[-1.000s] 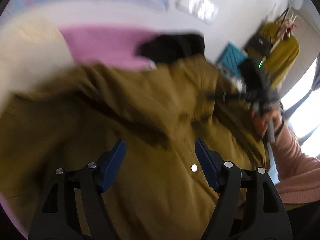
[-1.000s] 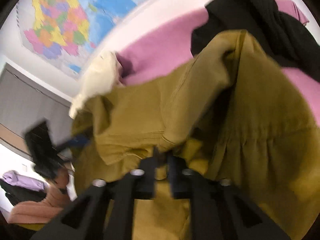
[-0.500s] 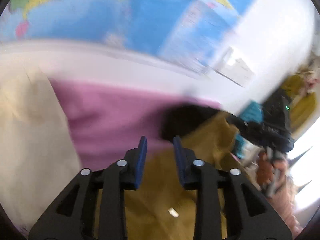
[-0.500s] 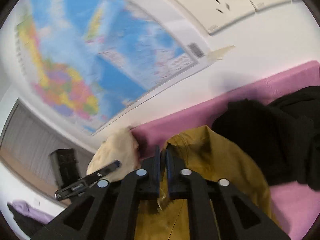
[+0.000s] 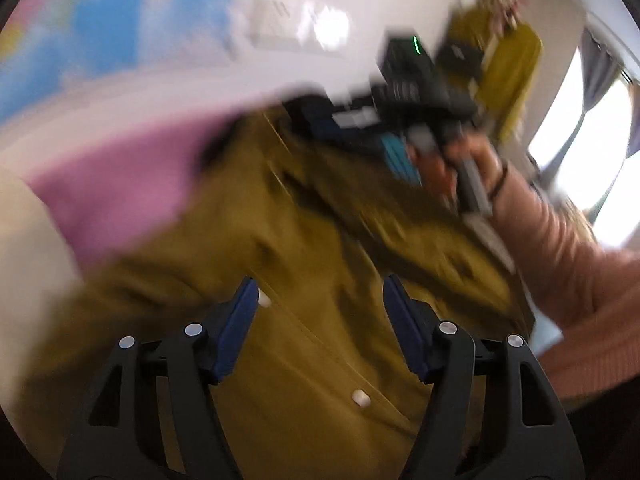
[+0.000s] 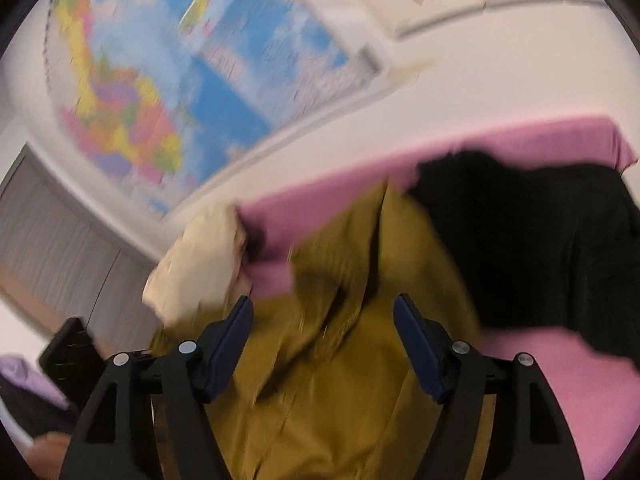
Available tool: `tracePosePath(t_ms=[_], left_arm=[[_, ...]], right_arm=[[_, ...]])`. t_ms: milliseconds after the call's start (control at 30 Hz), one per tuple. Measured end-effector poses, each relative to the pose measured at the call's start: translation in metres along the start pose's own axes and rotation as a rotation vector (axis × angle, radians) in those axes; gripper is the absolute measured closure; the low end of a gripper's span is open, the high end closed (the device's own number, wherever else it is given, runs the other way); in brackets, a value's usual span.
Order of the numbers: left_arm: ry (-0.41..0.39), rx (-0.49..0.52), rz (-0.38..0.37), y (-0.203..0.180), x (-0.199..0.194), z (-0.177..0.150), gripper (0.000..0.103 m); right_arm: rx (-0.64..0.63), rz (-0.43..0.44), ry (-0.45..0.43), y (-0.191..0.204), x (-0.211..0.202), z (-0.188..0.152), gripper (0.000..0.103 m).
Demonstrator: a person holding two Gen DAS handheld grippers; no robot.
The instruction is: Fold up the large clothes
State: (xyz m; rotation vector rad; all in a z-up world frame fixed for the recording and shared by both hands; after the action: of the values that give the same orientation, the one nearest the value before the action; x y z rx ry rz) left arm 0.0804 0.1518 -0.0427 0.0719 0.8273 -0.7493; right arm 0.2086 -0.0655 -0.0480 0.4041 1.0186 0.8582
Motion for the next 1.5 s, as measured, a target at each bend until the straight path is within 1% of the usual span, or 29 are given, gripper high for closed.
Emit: tracePosePath(t_ms=[33, 100, 133, 167, 200, 233, 267, 367, 400, 467, 500, 533, 567, 600, 700, 767, 800, 900, 967, 1033, 1100, 1200, 1233, 1267, 1300, 1333, 1367, 1400, 1500], left_arm=[[0.042, 0.0, 0.004, 0.0, 0.016, -0.005, 0.039], [0.118, -0.042, 0.023, 0.017, 0.049, -0.007, 0.049], [0.142, -0.086, 0.018, 0.028, 0.063, -0.006, 0.056], [0.163, -0.141, 0.015, 0.04, 0.074, -0.007, 0.069], [0.184, -0.205, 0.017, 0.057, 0.087, -0.007, 0.077], [0.192, -0.243, 0.028, 0.068, 0.095, -0.005, 0.088], [0.188, -0.282, 0.048, 0.084, 0.1, 0.0, 0.094], [0.115, -0.374, 0.06, 0.116, 0.09, 0.023, 0.097], [0.045, -0.401, 0.063, 0.13, 0.076, 0.04, 0.097], [-0.072, -0.447, 0.119, 0.156, 0.049, 0.064, 0.095], [-0.121, -0.516, 0.153, 0.177, 0.036, 0.073, 0.09], [-0.143, -0.575, 0.177, 0.194, 0.03, 0.076, 0.077], [-0.158, -0.601, 0.186, 0.2, 0.027, 0.077, 0.069], [-0.171, -0.614, 0.204, 0.21, 0.023, 0.079, 0.068], [-0.129, -0.627, 0.297, 0.224, 0.02, 0.07, 0.053], [-0.12, -0.618, 0.344, 0.222, 0.017, 0.064, 0.051], [-0.119, -0.6, 0.352, 0.216, 0.013, 0.063, 0.05], [-0.099, -0.502, 0.384, 0.196, 0.001, 0.052, 0.046], [-0.08, -0.433, 0.372, 0.176, 0.001, 0.048, 0.04], [-0.053, -0.346, 0.34, 0.147, 0.005, 0.043, 0.038], [-0.029, -0.282, 0.289, 0.127, 0.005, 0.031, 0.038], [-0.002, -0.247, 0.222, 0.09, 0.024, 0.026, 0.036], [0.001, -0.235, 0.212, 0.082, 0.026, 0.025, 0.036], [0.005, -0.225, 0.203, 0.074, 0.028, 0.022, 0.036], [0.009, -0.221, 0.196, 0.067, 0.032, 0.019, 0.036], [0.013, -0.22, 0.185, 0.062, 0.035, 0.018, 0.036], [0.015, -0.22, 0.17, 0.056, 0.036, 0.015, 0.035], [0.017, -0.215, 0.156, 0.05, 0.038, 0.011, 0.035], [0.017, -0.191, 0.137, 0.035, 0.037, 0.009, 0.034]], right_arm=[[-0.002, 0.007, 0.026, 0.0, 0.01, -0.005, 0.031], [-0.011, 0.003, 0.069, 0.006, 0.031, -0.014, 0.033], [-0.011, -0.008, 0.079, 0.006, 0.041, -0.014, 0.034], [-0.001, -0.009, 0.09, 0.004, 0.05, -0.013, 0.038], [0.023, 0.008, 0.102, 0.004, 0.059, -0.01, 0.044], [0.034, 0.021, 0.108, 0.005, 0.066, -0.006, 0.047], [0.037, 0.026, 0.104, 0.006, 0.071, 0.0, 0.05], [0.031, 0.049, 0.055, 0.014, 0.078, 0.026, 0.054], [0.026, 0.047, 0.02, 0.017, 0.077, 0.037, 0.054], [0.062, 0.063, -0.013, 0.017, 0.072, 0.052, 0.054], [0.075, 0.08, -0.033, 0.019, 0.065, 0.058, 0.054], [0.065, 0.085, -0.051, 0.022, 0.056, 0.061, 0.054], [0.053, 0.077, -0.061, 0.024, 0.05, 0.062, 0.05], [0.025, 0.058, -0.075, 0.025, 0.034, 0.059, 0.042], [-0.044, -0.014, -0.076, 0.022, -0.005, 0.031, 0.032], [-0.1, -0.075, -0.062, 0.019, -0.024, 0.006, 0.025], [-0.127, -0.14, -0.052, 0.015, -0.039, -0.014, 0.024], [-0.155, -0.212, -0.007, 0.006, -0.067, -0.071, 0.016], [-0.175, -0.27, 0.036, -0.001, -0.08, -0.108, 0.014], [-0.198, -0.312, 0.068, 0.001, -0.085, -0.141, 0.006], [-0.239, -0.353, 0.101, 0.006, -0.084, -0.167, 0.006], [-0.31, -0.471, 0.17, 0.0, -0.066, -0.201, 0.006], [-0.342, -0.509, 0.187, -0.005, -0.062, -0.207, 0.009], [-0.36, -0.541, 0.195, -0.01, -0.06, -0.21, 0.029], [-0.351, -0.567, 0.209, -0.02, -0.061, -0.21, 0.062], [-0.301, -0.54, 0.212, -0.025, -0.064, -0.208, 0.075], [-0.224, -0.486, 0.19, -0.028, -0.073, -0.201, 0.096], [-0.18, -0.453, 0.157, -0.029, -0.085, -0.193, 0.097], [-0.075, -0.391, -0.022, -0.03, -0.149, -0.148, 0.097]])
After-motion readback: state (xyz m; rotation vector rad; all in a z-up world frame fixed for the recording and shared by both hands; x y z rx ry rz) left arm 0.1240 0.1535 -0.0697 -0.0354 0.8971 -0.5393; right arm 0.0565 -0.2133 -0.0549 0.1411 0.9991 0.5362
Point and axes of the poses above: each gripper's, at about its wrist camera, not at the fingertips, and x roughly the way its jaws point, y to its left, z to its top, the point moved 9 cm from there along x, roughly the way its jaws point, and after that the axes turned 5 degrees about x, right-handed, at the moved point
